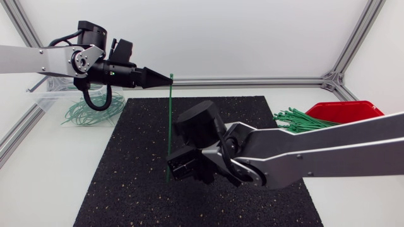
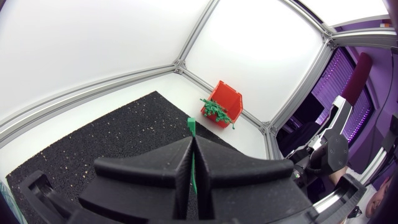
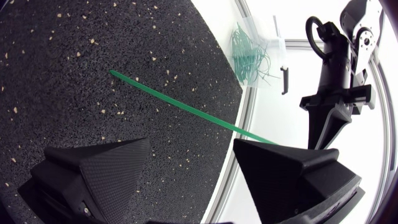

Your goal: Take a green cable tie from the red box, thread the tail through the head to close it, then place it in the transparent bin on the left.

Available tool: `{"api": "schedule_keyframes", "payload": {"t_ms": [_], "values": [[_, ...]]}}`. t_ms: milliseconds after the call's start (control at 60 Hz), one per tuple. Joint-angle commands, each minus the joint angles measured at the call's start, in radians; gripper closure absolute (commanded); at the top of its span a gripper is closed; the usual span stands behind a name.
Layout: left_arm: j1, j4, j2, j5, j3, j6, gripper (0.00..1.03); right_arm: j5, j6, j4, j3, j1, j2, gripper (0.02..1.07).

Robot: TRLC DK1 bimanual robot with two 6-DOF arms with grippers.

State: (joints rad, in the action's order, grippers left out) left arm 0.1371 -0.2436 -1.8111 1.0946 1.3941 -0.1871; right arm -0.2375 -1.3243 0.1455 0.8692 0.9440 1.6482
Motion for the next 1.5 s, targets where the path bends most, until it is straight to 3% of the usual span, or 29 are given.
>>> {"api": "schedule_keyframes", "payload": {"t_ms": [0, 433, 950, 1083, 1283, 1483], "values": [[-0.008, -0.013, -0.022, 0.011, 0.028, 0.005, 1.00, -0.008, -0.067, 0.034, -0.021, 0.018, 0.030, 0.10], [-0.004, -0.023, -0.014, 0.011, 0.020, 0.008, 1.00, 0.018, -0.348, 0.287, -0.099, 0.024, 0.128, 0.11], [0.010, -0.031, -0.025, 0.011, 0.031, 0.006, 1.00, 0.195, -0.678, 0.517, -0.177, -0.021, 0.199, 0.12], [0.009, -0.037, -0.024, 0.011, 0.033, 0.006, 1.00, 0.228, -0.744, 0.589, -0.173, -0.047, 0.254, 0.20], [0.002, -0.039, -0.024, 0.011, 0.033, 0.006, 1.00, 0.273, -0.767, 0.632, -0.177, -0.047, 0.272, 0.47], [-0.002, -0.039, -0.027, 0.011, 0.033, 0.003, 1.00, 0.285, -0.773, 0.661, -0.188, -0.040, 0.279, 0.62]]}}
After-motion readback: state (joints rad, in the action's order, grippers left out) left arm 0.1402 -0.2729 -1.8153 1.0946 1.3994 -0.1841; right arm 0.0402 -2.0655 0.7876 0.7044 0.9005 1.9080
